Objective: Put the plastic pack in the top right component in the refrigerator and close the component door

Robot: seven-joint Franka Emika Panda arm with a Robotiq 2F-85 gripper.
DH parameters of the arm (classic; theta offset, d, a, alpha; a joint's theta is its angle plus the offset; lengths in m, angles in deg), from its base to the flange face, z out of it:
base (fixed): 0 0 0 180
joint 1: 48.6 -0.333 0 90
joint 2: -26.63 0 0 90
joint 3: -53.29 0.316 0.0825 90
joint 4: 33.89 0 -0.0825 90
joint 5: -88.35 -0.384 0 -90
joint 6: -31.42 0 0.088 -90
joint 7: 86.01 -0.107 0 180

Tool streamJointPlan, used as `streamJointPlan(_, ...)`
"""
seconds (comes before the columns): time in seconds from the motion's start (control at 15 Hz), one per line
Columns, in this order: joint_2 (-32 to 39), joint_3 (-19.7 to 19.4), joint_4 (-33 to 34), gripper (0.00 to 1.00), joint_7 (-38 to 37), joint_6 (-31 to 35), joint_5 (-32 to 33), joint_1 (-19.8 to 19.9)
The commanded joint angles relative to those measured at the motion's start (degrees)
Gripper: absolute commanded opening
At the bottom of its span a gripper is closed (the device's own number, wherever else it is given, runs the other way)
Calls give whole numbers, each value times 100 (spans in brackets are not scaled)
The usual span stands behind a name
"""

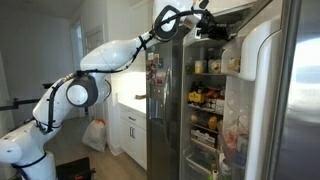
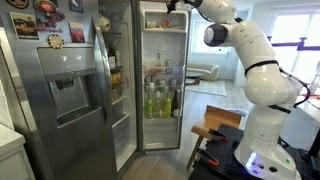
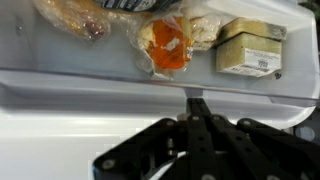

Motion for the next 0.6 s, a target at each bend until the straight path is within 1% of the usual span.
streamJointPlan(0.0, -328, -143, -412, 0, -298, -419, 208, -98)
streamJointPlan(0.07, -330, -146, -424, 0, -352, -504, 233, -97)
streamJointPlan(0.13, 63, -45, 288, 0, -457, -907, 316, -6)
streamJointPlan(0.2, -325, -139, -422, 0, -450, -730, 265, -84)
streamJointPlan(0.33, -323, -146, -416, 0, -528, -834, 263, -77)
streamJointPlan(0.4, 63, -58, 291, 0, -636, -1163, 316, 9)
streamJointPlan(0.47, -334, -153, -422, 0, -623, -936, 267, -82)
streamJointPlan(0.53, -344, -153, -423, 0, -664, -1008, 269, -85)
